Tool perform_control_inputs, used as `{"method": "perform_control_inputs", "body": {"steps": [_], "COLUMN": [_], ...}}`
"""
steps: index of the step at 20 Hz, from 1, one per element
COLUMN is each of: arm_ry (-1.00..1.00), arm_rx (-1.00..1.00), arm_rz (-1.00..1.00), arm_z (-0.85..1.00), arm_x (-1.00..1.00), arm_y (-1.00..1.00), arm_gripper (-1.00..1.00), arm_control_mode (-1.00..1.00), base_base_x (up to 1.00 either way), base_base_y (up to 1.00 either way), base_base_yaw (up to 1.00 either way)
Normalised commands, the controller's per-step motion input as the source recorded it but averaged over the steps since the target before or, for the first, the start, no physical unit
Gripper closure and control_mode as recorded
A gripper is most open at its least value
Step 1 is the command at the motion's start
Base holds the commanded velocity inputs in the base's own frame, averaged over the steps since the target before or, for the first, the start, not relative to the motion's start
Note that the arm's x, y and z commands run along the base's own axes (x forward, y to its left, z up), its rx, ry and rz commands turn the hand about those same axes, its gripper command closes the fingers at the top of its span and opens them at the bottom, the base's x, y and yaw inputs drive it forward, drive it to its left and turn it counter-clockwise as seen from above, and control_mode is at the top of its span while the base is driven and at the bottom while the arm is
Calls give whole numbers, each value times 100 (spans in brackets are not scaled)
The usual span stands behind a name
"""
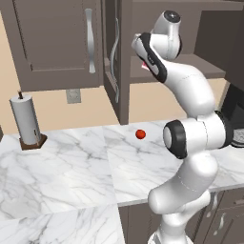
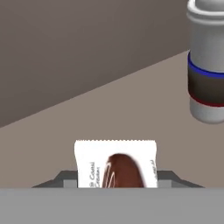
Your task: Pick the honey bottle and bar from the counter and place them in the cabinets closest to them.
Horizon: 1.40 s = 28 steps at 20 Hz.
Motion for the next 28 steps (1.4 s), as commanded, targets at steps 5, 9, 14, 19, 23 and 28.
{"method": "perform_control_inputs", "body": {"steps": [5,9,14,19,23,28], "arm_ry": [-4,-4,-2,-6,-10,-14], "arm_rx": [1,1,0,0,0,0], "arm_rz": [-1,-1,0,0,0,4], "arm_z": [-13,-9,-2,1,0,0], "arm_x": [57,45,10,-14,-32,-98], "arm_y": [0,0,0,0,-4,-11], "arm_gripper": [100,-100,-100,-100,-100,-100], "arm_control_mode": [-100,-100,-100,-100,-100,-100], "base_base_x": [0,0,0,0,0,0], "base_base_y": [0,0,0,0,0,0], "base_base_yaw": [0,0,0,0,0,0]}}
